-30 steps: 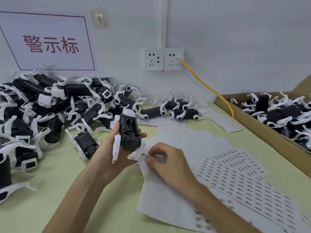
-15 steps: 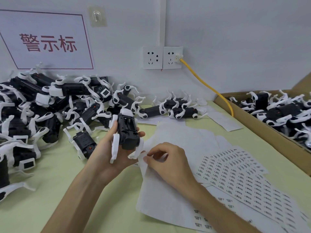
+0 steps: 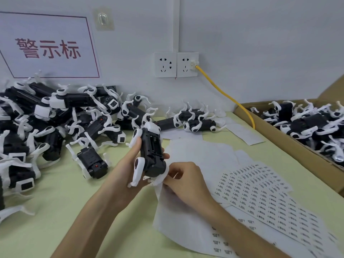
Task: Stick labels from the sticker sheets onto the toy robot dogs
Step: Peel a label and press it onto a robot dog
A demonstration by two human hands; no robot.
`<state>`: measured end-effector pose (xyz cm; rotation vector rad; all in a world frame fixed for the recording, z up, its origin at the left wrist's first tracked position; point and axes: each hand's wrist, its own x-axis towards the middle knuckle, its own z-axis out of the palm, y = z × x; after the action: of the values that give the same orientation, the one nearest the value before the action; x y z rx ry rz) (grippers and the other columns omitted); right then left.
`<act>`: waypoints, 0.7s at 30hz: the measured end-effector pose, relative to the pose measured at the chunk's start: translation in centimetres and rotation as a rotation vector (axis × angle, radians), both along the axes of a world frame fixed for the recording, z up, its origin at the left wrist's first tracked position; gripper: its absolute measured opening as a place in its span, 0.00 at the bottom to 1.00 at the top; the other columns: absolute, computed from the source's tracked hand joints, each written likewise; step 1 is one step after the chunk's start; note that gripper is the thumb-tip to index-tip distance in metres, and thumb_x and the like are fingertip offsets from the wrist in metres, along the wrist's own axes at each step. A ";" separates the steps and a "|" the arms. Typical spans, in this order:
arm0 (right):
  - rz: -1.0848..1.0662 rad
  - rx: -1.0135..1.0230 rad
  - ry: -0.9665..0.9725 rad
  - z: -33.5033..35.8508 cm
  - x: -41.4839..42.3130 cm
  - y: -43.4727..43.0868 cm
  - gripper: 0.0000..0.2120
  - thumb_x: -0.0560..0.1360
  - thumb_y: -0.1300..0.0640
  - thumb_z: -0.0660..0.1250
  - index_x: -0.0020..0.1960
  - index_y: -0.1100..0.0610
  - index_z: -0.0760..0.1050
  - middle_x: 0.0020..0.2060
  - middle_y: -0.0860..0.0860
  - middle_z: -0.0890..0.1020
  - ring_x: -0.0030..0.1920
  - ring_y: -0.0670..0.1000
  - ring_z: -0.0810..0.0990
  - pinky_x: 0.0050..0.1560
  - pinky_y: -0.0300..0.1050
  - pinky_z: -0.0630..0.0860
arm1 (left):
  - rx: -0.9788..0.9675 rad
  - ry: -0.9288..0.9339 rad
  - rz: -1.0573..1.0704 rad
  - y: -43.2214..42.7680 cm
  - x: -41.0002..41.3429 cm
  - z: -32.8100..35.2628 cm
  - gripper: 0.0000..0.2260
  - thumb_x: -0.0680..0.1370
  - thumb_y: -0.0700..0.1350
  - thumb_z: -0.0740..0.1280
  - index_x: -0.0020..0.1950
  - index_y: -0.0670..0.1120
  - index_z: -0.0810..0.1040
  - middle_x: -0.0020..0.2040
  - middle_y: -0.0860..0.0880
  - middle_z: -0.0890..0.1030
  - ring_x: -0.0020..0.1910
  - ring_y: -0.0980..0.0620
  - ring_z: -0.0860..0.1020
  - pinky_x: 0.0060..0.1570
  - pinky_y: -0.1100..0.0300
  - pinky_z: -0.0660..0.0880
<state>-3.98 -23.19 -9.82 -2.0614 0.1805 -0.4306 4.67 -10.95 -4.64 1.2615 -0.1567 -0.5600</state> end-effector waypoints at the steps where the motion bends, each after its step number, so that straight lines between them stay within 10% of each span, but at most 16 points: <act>1: -0.001 -0.015 -0.007 0.0 0.0 0.0 0.19 0.74 0.56 0.75 0.28 0.42 0.75 0.25 0.38 0.78 0.28 0.42 0.74 0.32 0.32 0.67 | -0.015 -0.019 -0.011 0.2 -0.1 0.0 0.21 0.89 0.49 0.50 0.75 0.39 0.69 0.41 0.42 0.79 0.45 0.40 0.79 0.47 0.48 0.75; 4: -0.014 -0.024 -0.035 0.0 0.1 0.1 0.22 0.73 0.56 0.75 0.25 0.39 0.74 0.25 0.38 0.77 0.28 0.41 0.72 0.32 0.32 0.66 | 0.020 0.014 -0.047 -0.6 -0.1 0.8 0.24 0.87 0.57 0.51 0.60 0.39 0.77 0.36 0.42 0.81 0.38 0.42 0.82 0.38 0.49 0.78; 8: -0.007 0.019 -0.025 -0.2 0.2 -0.2 0.19 0.72 0.58 0.74 0.27 0.42 0.75 0.24 0.39 0.76 0.27 0.42 0.71 0.31 0.32 0.65 | -0.138 0.082 -0.140 -0.6 -0.5 0.6 0.32 0.65 0.67 0.77 0.44 0.37 0.80 0.31 0.39 0.82 0.29 0.42 0.84 0.22 0.57 0.78; 11: 0.034 0.108 0.011 -0.3 0.3 -0.3 0.09 0.73 0.61 0.72 0.35 0.54 0.81 0.25 0.43 0.77 0.26 0.44 0.71 0.33 0.38 0.69 | -0.095 0.072 -0.134 -0.9 0.0 -0.5 0.30 0.76 0.67 0.56 0.51 0.40 0.78 0.32 0.42 0.83 0.31 0.46 0.85 0.26 0.59 0.79; 14: 0.053 0.209 0.023 -0.2 0.3 -0.4 0.05 0.73 0.64 0.70 0.38 0.61 0.81 0.26 0.46 0.79 0.26 0.45 0.74 0.32 0.39 0.71 | -0.156 0.045 -0.164 -0.3 -0.1 -2.0 0.29 0.70 0.63 0.59 0.56 0.40 0.79 0.38 0.42 0.85 0.38 0.45 0.87 0.33 0.56 0.82; 21: 0.063 0.288 0.037 0.3 0.2 -0.1 0.13 0.66 0.57 0.67 0.25 0.47 0.75 0.23 0.45 0.76 0.25 0.46 0.72 0.30 0.35 0.69 | -0.112 0.077 -0.102 -1.2 0.1 -1.1 0.28 0.84 0.60 0.50 0.56 0.36 0.76 0.34 0.40 0.82 0.29 0.48 0.84 0.24 0.58 0.79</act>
<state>-3.75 -23.28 -9.57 -1.7878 0.1882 -0.3085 4.81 -12.14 -5.69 1.1255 -0.1862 -0.6782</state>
